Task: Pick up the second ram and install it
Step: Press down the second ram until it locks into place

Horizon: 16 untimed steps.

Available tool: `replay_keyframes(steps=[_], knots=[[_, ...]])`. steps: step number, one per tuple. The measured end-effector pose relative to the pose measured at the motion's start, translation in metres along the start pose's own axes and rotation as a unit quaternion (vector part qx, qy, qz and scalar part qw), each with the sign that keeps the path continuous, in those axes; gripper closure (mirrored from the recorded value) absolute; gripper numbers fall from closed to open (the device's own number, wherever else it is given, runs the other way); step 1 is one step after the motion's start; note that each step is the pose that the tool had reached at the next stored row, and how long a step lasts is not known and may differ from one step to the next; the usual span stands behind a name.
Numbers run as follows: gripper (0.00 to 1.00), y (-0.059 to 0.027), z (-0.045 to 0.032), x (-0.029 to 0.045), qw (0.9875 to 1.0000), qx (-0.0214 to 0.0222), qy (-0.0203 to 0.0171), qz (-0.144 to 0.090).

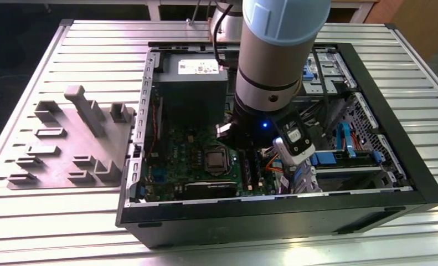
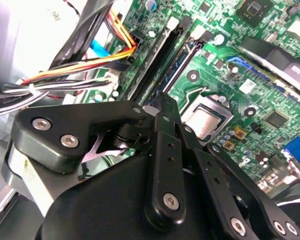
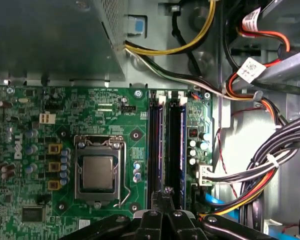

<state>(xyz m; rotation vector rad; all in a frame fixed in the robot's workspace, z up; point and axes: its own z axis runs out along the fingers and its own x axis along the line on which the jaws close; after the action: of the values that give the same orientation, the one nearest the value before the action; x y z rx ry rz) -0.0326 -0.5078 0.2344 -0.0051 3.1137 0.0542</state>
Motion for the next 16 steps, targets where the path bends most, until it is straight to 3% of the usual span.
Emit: replay_keyframes(steps=[16], knots=[[0.9,-0.0003,0.0073,0.0001,1.0,-0.0001,-0.0001,0.0]])
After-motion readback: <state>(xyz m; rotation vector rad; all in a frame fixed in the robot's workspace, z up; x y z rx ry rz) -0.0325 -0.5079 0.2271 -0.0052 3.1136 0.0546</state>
